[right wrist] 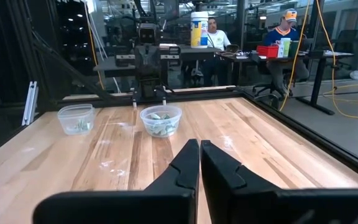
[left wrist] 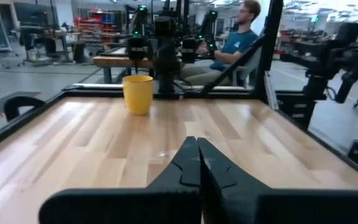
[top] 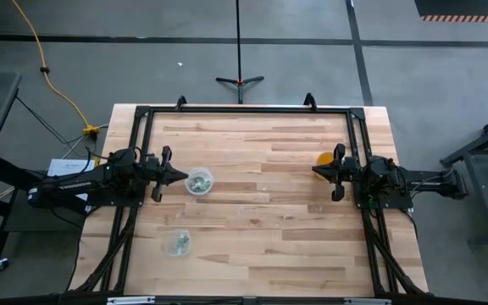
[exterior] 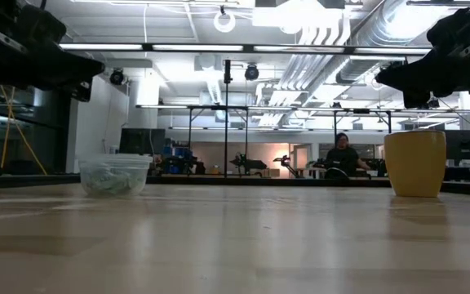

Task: Pick and place Stevia / Truvia into bins
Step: Return to Home Position

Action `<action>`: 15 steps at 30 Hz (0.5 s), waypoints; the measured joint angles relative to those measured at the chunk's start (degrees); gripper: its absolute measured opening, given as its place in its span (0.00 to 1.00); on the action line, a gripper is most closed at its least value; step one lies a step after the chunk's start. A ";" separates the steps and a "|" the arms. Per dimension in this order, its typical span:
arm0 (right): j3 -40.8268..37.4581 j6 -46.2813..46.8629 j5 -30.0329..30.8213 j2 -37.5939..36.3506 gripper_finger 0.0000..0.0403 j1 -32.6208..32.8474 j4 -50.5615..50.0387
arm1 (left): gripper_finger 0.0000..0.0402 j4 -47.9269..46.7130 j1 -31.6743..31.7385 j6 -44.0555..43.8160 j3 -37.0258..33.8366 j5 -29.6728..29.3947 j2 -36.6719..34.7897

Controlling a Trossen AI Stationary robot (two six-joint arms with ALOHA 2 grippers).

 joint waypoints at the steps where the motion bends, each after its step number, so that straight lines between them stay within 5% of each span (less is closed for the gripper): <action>1: 0.00 0.00 0.02 0.00 0.02 0.01 0.00 | 0.05 0.00 -0.02 -0.61 0.00 0.17 0.00; 8: 0.00 0.00 0.00 0.00 0.02 0.01 0.00 | 0.19 -0.29 0.00 -0.47 0.00 -3.10 0.00; 15: -0.02 0.00 0.02 0.00 0.01 0.00 0.00 | 0.21 -0.56 0.11 0.92 0.00 -5.29 0.02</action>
